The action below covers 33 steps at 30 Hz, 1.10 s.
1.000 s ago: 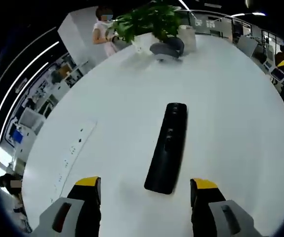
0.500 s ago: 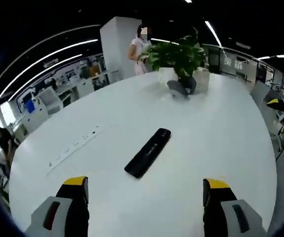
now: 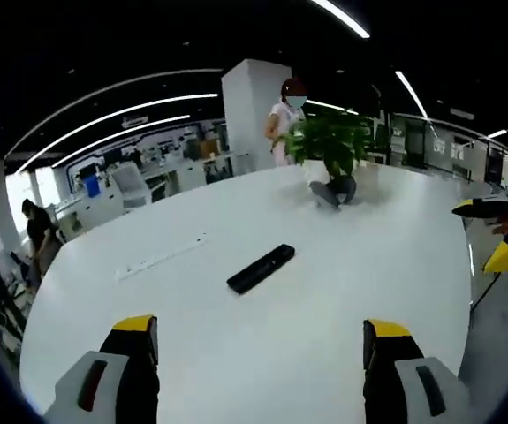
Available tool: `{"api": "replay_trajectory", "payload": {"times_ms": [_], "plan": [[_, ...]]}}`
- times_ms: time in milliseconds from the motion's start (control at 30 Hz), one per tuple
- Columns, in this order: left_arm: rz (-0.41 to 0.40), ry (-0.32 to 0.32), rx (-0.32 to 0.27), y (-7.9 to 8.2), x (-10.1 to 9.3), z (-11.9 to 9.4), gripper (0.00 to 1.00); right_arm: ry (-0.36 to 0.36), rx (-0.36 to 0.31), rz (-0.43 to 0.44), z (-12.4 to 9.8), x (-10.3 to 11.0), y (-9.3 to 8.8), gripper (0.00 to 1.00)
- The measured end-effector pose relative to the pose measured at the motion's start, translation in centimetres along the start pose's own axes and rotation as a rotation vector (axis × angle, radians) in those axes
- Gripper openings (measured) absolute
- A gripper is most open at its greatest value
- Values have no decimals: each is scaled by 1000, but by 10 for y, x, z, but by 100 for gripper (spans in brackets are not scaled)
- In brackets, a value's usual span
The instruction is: Press the specified remote control buttons in sequence, fully releasing each button before pressing the next.
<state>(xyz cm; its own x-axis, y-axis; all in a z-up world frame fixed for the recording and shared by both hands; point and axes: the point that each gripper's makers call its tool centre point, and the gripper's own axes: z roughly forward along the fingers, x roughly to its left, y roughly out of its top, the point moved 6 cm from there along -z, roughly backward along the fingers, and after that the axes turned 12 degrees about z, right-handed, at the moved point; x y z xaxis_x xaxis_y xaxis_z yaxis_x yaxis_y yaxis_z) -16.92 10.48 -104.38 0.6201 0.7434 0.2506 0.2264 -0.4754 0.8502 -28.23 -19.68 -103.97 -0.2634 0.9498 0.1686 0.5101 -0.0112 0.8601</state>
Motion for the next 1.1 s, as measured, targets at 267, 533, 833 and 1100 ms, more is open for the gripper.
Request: {"api": "replay_trajectory", "payload": {"times_ms": [267,533,833,1100], "plan": [[-144,106,-95,4,-18,-49,100,10,-27,83,-4,-1,3,99],[-151,240,-102,-14,-39,-86,100,-9,-34,81,-5,-1,-3,99],[-136,331,-70,-35,-53,-108,100,-27,-58,82,-4,-6,-2,99],[-2,458,-91,-38,-41,-124,100,-45,-51,56,-3,-7,-3,99]]}}
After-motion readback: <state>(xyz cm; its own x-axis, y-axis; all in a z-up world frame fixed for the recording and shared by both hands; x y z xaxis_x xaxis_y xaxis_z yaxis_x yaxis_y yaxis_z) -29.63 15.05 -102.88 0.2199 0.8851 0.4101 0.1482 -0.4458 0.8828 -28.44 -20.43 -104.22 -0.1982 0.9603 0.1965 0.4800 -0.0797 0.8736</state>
